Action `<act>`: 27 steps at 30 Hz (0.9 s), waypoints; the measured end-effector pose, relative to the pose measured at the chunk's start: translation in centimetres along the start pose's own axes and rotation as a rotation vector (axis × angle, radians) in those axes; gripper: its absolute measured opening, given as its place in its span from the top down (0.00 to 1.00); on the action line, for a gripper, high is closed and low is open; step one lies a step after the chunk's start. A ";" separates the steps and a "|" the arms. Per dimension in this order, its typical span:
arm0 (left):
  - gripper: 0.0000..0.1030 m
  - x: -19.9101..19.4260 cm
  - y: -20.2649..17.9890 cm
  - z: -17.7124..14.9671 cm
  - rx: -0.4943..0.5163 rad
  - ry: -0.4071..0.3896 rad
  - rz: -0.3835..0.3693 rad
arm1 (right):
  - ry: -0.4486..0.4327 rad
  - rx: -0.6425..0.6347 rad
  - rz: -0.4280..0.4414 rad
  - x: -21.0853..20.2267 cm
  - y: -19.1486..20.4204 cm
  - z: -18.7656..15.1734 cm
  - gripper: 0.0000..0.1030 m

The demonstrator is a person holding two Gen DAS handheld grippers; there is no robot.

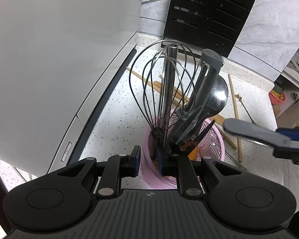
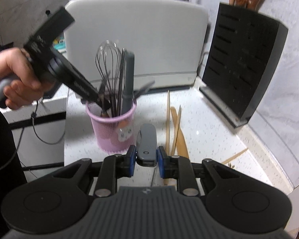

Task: Organize utensils
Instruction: 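Lift the grey-handled utensil and lower it into the pink mesh cup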

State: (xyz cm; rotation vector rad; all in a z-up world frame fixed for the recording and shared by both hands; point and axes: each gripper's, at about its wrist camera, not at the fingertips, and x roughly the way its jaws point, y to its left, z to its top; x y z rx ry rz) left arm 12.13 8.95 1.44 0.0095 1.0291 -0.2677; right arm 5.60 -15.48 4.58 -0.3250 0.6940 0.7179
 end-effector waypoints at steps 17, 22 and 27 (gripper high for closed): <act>0.81 0.0 -0.5 0.1 0.010 0.004 -0.003 | -0.010 -0.053 0.102 1.5 3.1 2.9 0.80; 0.81 0.0 -0.5 0.0 0.014 0.002 -0.004 | 0.020 -0.067 0.099 3.2 3.7 3.6 0.80; 0.81 0.0 -0.6 -0.1 0.021 0.004 -0.004 | 0.045 -0.079 0.090 4.5 4.2 4.2 0.80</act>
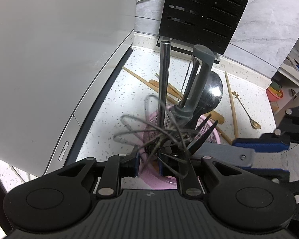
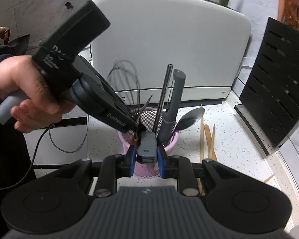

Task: Organize utensils
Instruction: 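Lift the grey-handled utensil and lower it into the pink mesh cup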

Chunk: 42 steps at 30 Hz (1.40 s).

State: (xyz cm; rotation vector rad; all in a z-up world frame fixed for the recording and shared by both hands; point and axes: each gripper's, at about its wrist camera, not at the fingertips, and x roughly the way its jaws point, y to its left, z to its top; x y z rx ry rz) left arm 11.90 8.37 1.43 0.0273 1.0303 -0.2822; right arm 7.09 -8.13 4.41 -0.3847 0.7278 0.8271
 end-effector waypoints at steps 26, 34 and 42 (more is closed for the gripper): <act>0.80 -0.3 0.4 0.0 -0.008 -0.007 -0.018 | -0.137 0.031 -0.048 3.0 -0.4 1.2 0.80; 0.79 -0.4 0.6 0.0 -0.007 -0.013 -0.017 | -0.166 0.017 -0.039 4.5 -1.1 0.6 0.81; 0.78 -0.3 0.7 -0.1 -0.013 -0.014 -0.022 | -0.143 -0.008 0.014 5.5 -0.8 -0.6 0.80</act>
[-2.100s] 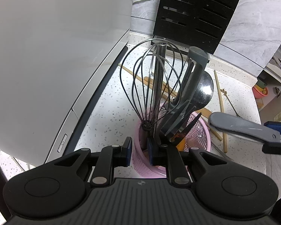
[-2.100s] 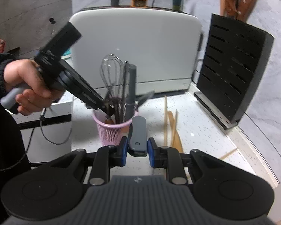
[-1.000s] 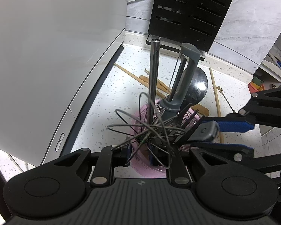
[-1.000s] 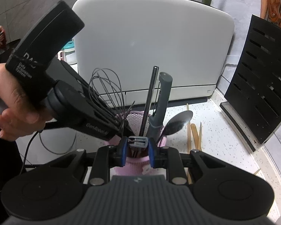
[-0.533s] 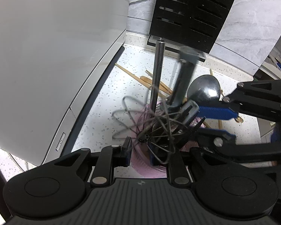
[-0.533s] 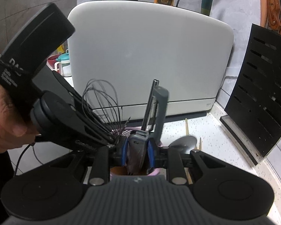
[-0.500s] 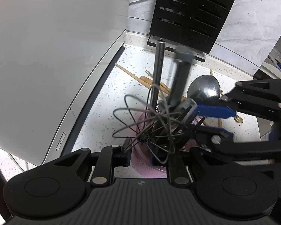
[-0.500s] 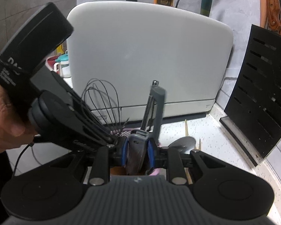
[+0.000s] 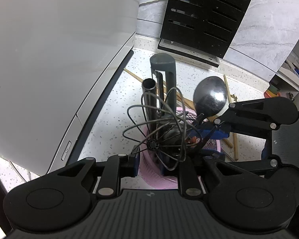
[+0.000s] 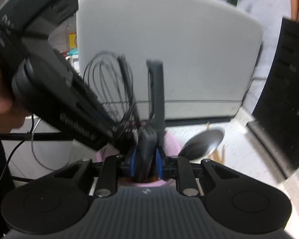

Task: Organize utensils
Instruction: 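Open the right tool and move it over the wooden chopsticks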

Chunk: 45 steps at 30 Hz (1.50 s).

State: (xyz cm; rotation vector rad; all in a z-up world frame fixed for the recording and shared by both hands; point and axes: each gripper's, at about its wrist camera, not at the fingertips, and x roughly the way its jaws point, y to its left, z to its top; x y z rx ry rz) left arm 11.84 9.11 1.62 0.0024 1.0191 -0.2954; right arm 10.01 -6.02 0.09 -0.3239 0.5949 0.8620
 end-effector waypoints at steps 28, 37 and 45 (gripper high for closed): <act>0.77 0.0 -0.1 -0.1 0.000 0.001 0.011 | 0.127 0.279 -0.212 -3.7 -9.4 -4.8 0.72; 0.77 0.1 0.0 0.0 0.000 0.003 0.010 | 0.184 0.375 -0.312 -4.3 -12.8 -7.0 0.72; 0.77 0.5 -0.4 0.0 0.008 0.011 0.018 | 0.217 0.449 -0.356 -3.5 -13.7 -8.3 0.72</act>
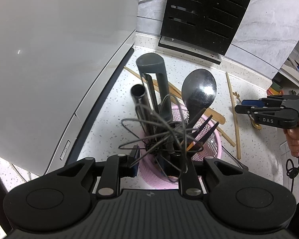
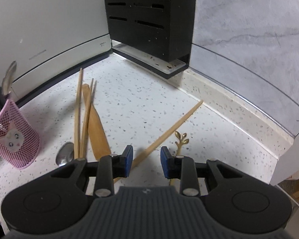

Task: Organize utensils
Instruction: 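Open the right tool and move it over the wooden chopsticks, then grasp a wooden chopstick with the right tool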

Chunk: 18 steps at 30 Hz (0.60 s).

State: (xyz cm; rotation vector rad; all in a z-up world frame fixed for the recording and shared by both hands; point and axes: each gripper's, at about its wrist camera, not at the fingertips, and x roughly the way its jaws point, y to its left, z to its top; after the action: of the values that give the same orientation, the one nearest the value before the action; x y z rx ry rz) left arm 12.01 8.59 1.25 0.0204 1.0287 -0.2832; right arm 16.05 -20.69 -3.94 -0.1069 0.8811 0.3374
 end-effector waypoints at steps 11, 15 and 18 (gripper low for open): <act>0.77 0.1 0.1 0.1 -0.001 0.000 -0.007 | 0.040 -0.012 -0.021 2.0 1.2 0.6 0.76; 0.76 -0.1 0.4 0.0 -0.005 -0.004 -0.009 | 0.060 -0.024 -0.001 1.8 1.3 0.6 0.92; 0.76 -0.2 0.5 0.0 -0.005 -0.006 -0.009 | 0.083 -0.048 0.014 1.5 1.4 0.5 0.98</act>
State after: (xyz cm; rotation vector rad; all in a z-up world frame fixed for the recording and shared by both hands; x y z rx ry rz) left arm 11.97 9.10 1.37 0.0098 1.0240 -0.2889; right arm 16.85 -18.84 -4.74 -0.1595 0.9564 0.3696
